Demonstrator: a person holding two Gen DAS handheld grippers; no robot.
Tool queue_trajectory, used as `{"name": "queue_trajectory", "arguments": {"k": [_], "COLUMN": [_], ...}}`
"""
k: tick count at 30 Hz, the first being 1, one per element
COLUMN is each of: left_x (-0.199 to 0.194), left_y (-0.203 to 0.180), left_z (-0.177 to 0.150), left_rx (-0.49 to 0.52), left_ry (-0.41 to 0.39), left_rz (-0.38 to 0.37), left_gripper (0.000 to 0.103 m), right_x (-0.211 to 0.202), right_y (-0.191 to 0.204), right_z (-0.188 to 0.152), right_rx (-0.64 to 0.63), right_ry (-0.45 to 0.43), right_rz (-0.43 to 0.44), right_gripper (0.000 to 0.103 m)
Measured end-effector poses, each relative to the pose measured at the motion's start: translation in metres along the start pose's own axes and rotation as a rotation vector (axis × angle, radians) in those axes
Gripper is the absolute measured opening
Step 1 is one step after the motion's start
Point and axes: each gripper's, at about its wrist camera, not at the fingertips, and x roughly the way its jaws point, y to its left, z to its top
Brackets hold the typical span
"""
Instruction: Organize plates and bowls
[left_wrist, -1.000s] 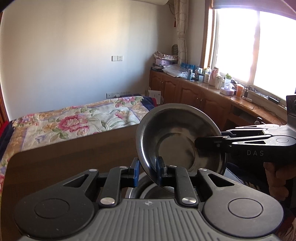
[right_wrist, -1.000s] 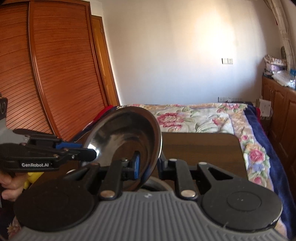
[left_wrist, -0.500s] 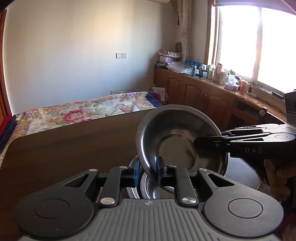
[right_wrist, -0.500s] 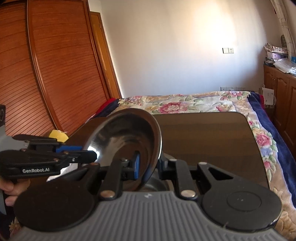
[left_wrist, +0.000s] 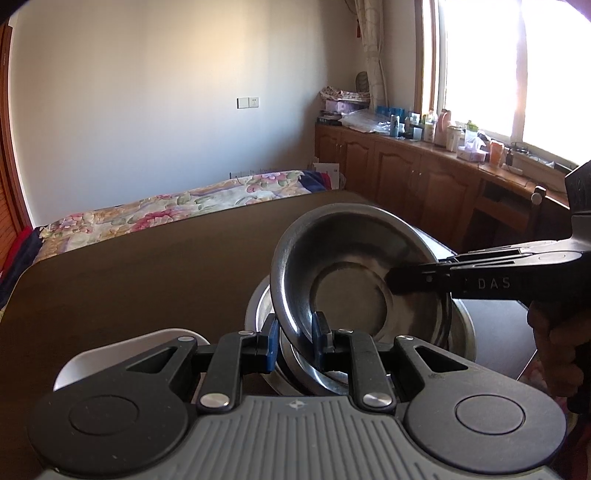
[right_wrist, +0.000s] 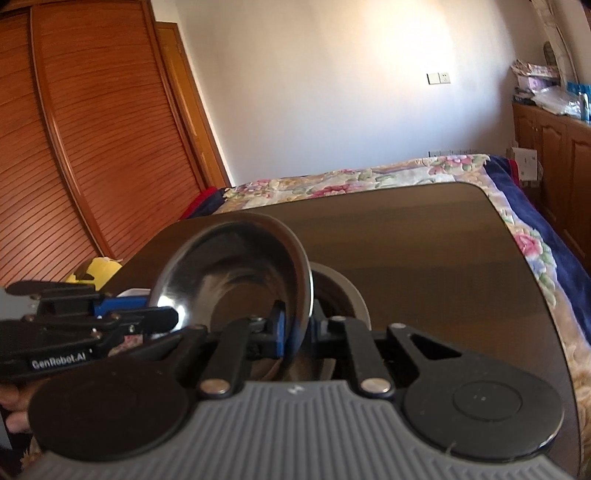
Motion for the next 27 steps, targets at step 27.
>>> {"name": "queue_trajectory", "arguments": {"k": [27], "left_x": [0.003], "left_y": [0.000], "left_z": [-0.009], "left_rx": [-0.024], "left_ry": [-0.019], "left_rz": [0.033], "left_gripper": [0.021], "right_x": [0.013], "right_y": [0.015], "right_z": [0.001], "right_rx": [-0.173], "right_ry": [0.030], "right_rz": [-0.101], "right_gripper": [0.013]}}
